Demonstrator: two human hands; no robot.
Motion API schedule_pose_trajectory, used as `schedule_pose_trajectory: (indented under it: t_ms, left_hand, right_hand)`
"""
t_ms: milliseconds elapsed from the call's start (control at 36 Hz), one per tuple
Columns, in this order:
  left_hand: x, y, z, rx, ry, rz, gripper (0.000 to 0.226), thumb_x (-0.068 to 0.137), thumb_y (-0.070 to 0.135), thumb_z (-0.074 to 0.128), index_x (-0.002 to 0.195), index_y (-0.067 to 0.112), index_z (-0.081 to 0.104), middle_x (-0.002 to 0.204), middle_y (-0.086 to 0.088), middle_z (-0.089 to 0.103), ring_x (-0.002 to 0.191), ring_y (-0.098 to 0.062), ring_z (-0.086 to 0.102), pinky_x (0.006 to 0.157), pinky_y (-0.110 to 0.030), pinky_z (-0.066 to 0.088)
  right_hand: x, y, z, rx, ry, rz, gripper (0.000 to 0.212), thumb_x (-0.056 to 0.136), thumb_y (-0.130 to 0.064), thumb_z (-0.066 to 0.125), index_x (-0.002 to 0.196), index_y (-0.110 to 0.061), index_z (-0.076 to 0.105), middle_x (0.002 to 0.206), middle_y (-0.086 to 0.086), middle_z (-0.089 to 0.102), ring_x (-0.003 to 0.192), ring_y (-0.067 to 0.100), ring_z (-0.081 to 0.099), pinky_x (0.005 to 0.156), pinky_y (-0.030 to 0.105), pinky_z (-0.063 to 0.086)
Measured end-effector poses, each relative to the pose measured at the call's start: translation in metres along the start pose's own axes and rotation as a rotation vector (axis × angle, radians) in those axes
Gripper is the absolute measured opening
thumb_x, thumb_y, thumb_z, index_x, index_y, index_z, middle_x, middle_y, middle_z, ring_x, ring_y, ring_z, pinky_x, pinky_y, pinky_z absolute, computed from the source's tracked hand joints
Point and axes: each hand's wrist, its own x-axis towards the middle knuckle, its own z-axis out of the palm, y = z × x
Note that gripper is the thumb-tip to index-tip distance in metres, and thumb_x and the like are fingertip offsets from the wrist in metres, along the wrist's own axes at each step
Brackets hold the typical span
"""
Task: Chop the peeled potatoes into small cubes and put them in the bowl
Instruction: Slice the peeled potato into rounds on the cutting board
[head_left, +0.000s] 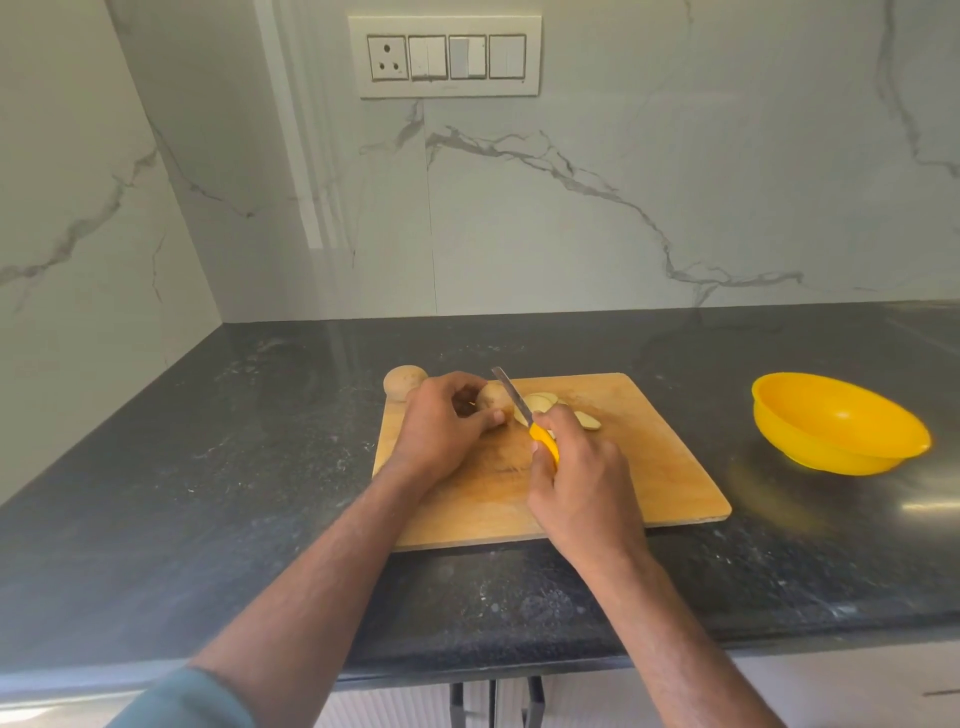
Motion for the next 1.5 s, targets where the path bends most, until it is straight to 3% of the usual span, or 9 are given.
schedule_pose_trajectory:
  t_ms: [472,639,750,861,1000,1056,1222,1361,1500]
  left_hand:
    - [0.0001,0.0026,-0.0015,0.022,-0.067,0.037,0.043,0.089,0.031,0.078,0.129,0.017,0.069,0.112,0.006,0.072,0.1,-0.008,0.065,0.092,-0.03,0.057]
    - [-0.0015,0.0038,-0.0032,-0.032,-0.004,0.024,0.037,0.079,0.01,0.086,0.112,0.021,0.072,0.104,0.01,0.07,0.095,-0.005,0.065,0.084,-0.025,0.059]
    - [-0.0021,0.0022,-0.0043,-0.059,-0.018,0.011,0.039,0.07,0.0,0.089,0.101,0.016,0.071,0.097,0.006,0.071,0.091,-0.012,0.069,0.08,-0.03,0.061]
    - [-0.0024,0.0002,-0.004,-0.084,-0.015,0.025,0.034,0.07,0.017,0.093,0.095,0.018,0.07,0.092,0.003,0.071,0.086,-0.013,0.069,0.077,-0.026,0.06]
    - [-0.0016,-0.001,-0.0043,-0.131,-0.031,0.022,0.026,0.075,0.021,0.091,0.092,0.02,0.071,0.089,0.001,0.074,0.089,-0.016,0.07,0.079,-0.023,0.059]
    - [-0.0017,0.0001,-0.005,-0.122,-0.026,0.018,0.029,0.075,0.021,0.091,0.095,0.019,0.071,0.095,0.002,0.073,0.091,-0.012,0.069,0.079,-0.018,0.057]
    - [-0.0035,0.0005,-0.0033,-0.007,-0.084,0.004,0.057,0.071,0.026,0.093,0.121,0.018,0.067,0.108,0.003,0.07,0.101,-0.011,0.066,0.093,-0.034,0.058]
    - [-0.0037,0.0014,-0.0045,-0.004,-0.076,0.009,0.053,0.077,0.03,0.089,0.126,0.023,0.071,0.119,0.006,0.07,0.105,-0.005,0.061,0.09,-0.021,0.049]
    - [-0.0042,0.0029,-0.0048,-0.033,-0.057,0.001,0.062,0.075,0.022,0.091,0.132,0.021,0.066,0.117,0.003,0.072,0.103,-0.008,0.067,0.091,-0.025,0.055]
  right_hand:
    - [-0.0004,-0.0011,-0.0005,0.004,-0.018,0.006,0.019,0.096,-0.015,0.062,0.114,-0.02,0.058,0.073,-0.009,0.055,0.056,0.001,0.048,0.046,0.012,0.031]
    - [-0.0007,0.0001,-0.0002,0.01,0.009,0.019,0.019,0.096,-0.015,0.062,0.113,-0.021,0.057,0.072,-0.007,0.058,0.056,0.006,0.054,0.044,0.017,0.039]
    - [-0.0005,-0.001,0.0014,-0.06,0.009,-0.011,0.019,0.093,-0.012,0.064,0.11,-0.018,0.058,0.071,-0.004,0.06,0.055,0.01,0.051,0.045,0.01,0.028]
    - [-0.0009,-0.0021,0.0019,-0.102,0.044,-0.009,0.02,0.087,-0.008,0.068,0.105,-0.015,0.062,0.067,-0.002,0.062,0.053,0.013,0.048,0.047,0.018,0.033]
    - [-0.0021,-0.0046,0.0009,-0.191,-0.007,-0.014,0.023,0.089,-0.014,0.064,0.111,-0.018,0.064,0.073,0.0,0.068,0.059,0.017,0.058,0.055,0.024,0.038]
    - [-0.0015,-0.0052,0.0003,-0.192,-0.017,-0.012,0.025,0.09,-0.016,0.062,0.115,-0.019,0.064,0.076,-0.001,0.069,0.06,0.014,0.051,0.057,0.023,0.037]
    - [-0.0009,-0.0045,0.0011,-0.16,-0.092,-0.013,0.031,0.095,-0.021,0.058,0.126,-0.023,0.06,0.088,0.0,0.07,0.069,0.016,0.056,0.063,0.023,0.045]
    - [-0.0005,-0.0042,0.0008,-0.145,-0.072,-0.004,0.031,0.093,-0.018,0.059,0.123,-0.023,0.063,0.085,-0.001,0.071,0.065,0.013,0.052,0.06,0.018,0.039]
    - [0.0005,-0.0054,0.0002,-0.146,-0.021,0.011,0.026,0.091,-0.014,0.062,0.116,-0.019,0.064,0.078,-0.001,0.07,0.061,0.011,0.05,0.059,0.02,0.04]
